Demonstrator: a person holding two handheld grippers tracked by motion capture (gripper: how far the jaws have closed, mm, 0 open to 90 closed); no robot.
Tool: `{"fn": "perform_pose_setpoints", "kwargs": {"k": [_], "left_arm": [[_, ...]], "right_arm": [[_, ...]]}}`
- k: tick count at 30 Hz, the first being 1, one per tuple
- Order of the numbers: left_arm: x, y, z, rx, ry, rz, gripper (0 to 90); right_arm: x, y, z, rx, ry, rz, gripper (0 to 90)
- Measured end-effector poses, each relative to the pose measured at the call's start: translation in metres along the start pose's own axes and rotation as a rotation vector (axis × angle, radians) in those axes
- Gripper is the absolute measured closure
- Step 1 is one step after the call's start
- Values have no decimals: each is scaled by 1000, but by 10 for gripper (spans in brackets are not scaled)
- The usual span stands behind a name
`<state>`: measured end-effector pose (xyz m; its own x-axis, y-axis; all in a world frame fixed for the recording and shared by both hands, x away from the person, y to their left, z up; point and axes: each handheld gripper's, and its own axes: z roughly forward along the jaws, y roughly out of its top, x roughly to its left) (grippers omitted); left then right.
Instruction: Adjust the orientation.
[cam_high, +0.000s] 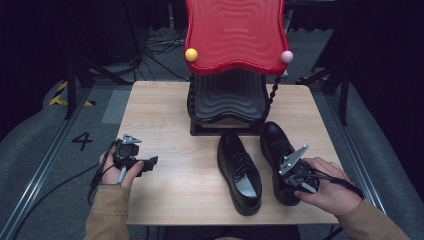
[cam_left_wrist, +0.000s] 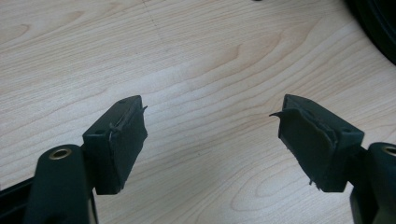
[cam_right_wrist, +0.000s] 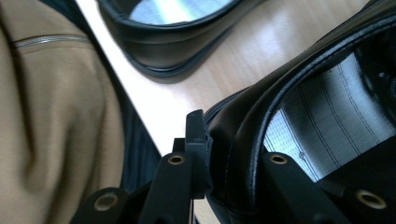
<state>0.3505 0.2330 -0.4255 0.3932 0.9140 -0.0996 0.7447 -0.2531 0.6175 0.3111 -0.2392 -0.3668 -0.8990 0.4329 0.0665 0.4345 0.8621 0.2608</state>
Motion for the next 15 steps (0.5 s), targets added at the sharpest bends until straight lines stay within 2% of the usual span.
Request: {"fn": "perform_pose_setpoints", "kwargs": {"k": [6, 9, 12, 15], "left_arm": [[-1, 0, 0, 1, -3, 0, 237], [-1, 0, 1, 2, -2, -2, 237], [1, 0, 0, 4, 0, 2, 237], [1, -1, 1, 5, -3, -8, 236]], "right_arm": [[11, 5, 11, 12, 12, -63, 804], [10, 11, 22, 22, 2, -77, 804], [8, 17, 36, 56, -23, -98, 801], [8, 21, 46, 68, -22, -109, 795]]}}
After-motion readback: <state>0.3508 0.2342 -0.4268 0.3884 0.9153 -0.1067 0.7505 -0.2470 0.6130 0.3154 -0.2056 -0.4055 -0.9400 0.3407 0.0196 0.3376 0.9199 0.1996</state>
